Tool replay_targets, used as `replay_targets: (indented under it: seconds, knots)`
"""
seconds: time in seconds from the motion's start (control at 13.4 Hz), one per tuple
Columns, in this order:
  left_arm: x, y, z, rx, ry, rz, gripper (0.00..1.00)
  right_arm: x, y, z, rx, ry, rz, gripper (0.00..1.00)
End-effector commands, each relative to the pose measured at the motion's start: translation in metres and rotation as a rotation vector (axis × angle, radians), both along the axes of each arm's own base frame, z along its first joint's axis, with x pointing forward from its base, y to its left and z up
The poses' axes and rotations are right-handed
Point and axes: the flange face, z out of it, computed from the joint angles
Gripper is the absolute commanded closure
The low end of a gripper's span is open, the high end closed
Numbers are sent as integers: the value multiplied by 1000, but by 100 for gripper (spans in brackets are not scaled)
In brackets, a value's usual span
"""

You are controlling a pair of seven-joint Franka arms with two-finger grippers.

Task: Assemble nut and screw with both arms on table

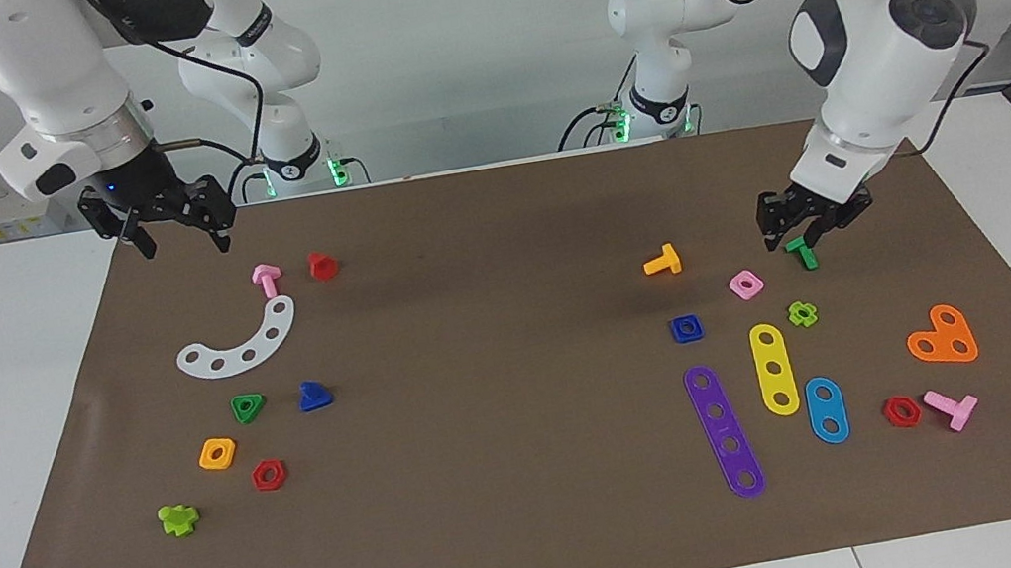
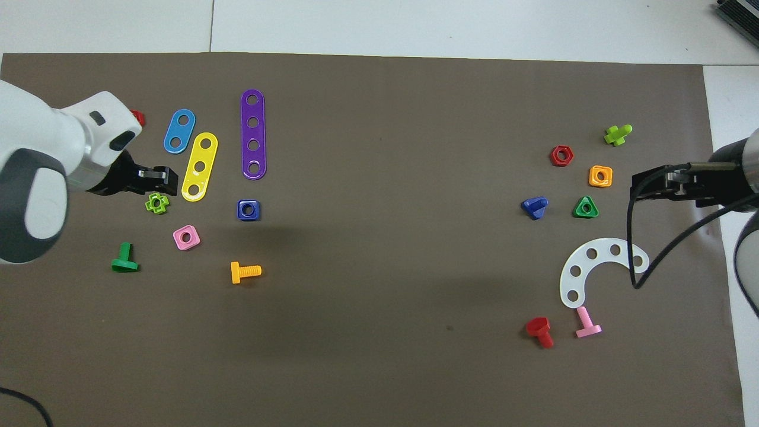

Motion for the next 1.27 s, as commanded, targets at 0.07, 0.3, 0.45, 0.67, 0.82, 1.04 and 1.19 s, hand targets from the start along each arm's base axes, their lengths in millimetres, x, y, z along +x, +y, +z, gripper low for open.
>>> replay_targets:
  seconds: [0.07, 0.3, 0.45, 0.67, 0.82, 1.04, 1.19]
  knots:
    - [-16, -29, -42, -26, -52, 40, 17, 3, 0, -41, 21, -38, 22, 7]
    - [-13, -45, -85, -28, -68, 55, 6, 18, 2, -91, 23, -53, 24, 7]
    - [-14, -69, -113, -38, -98, 96, 6, 23, 3, -131, 24, -64, 28, 8]
    - [-11, -71, -143, -29, -79, 94, 6, 40, 13, -180, 25, -45, 52, 8]
    - [-11, -82, -163, -30, -91, 77, 7, 49, 20, -211, 26, -39, 79, 11]
    - [-17, -79, -169, -20, -64, 78, 19, 56, 28, -248, 28, -51, 108, 16]
    - [-23, -76, -173, -12, -41, 79, 30, 59, 38, -267, 29, -60, 122, 19]
